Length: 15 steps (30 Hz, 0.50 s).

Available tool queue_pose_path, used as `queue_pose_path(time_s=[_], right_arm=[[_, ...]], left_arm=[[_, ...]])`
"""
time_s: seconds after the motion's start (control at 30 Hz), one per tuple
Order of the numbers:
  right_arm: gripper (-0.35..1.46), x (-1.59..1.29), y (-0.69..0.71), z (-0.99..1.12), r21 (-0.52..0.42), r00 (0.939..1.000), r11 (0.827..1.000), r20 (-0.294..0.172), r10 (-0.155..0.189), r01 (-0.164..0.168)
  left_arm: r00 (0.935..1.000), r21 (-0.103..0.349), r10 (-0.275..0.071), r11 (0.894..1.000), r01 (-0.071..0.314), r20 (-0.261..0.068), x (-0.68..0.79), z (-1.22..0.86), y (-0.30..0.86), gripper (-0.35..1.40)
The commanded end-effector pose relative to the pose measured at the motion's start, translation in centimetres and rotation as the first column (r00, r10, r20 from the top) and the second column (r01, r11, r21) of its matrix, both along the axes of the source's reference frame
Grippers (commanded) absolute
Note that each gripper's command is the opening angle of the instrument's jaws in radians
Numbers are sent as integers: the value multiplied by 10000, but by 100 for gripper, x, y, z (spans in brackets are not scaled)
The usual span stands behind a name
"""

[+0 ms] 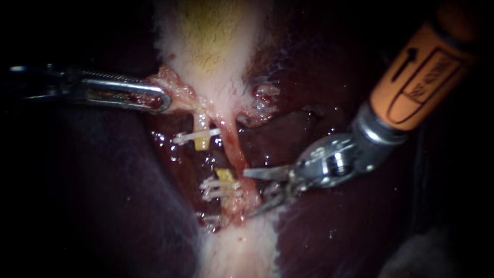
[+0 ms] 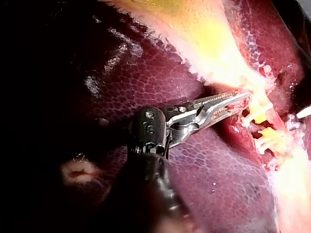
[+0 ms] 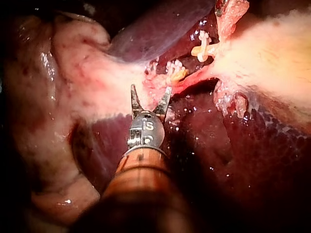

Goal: Go back from the cut left tube

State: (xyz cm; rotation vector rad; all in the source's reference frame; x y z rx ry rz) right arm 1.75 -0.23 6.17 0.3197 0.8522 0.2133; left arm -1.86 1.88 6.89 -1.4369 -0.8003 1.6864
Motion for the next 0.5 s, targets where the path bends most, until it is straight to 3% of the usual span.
queue_pose_path(time_s=[0.03,0.3,0.5], right_arm=[[143,-7,4,-4,-94,10000,10000,46,31,-31],[143,-50,28,-18,-674,9989,9974,386,277,-251],[143,-56,32,-17,-743,9986,9969,444,280,-247]], left_arm=[[10000,-3,-7,10000,7,-4,0,0,0,-35],[10000,-5,-7,10000,7,-5,0,1,0,-35],[10000,-13,-9,10000,9,-8,-1,3,0,-35]])
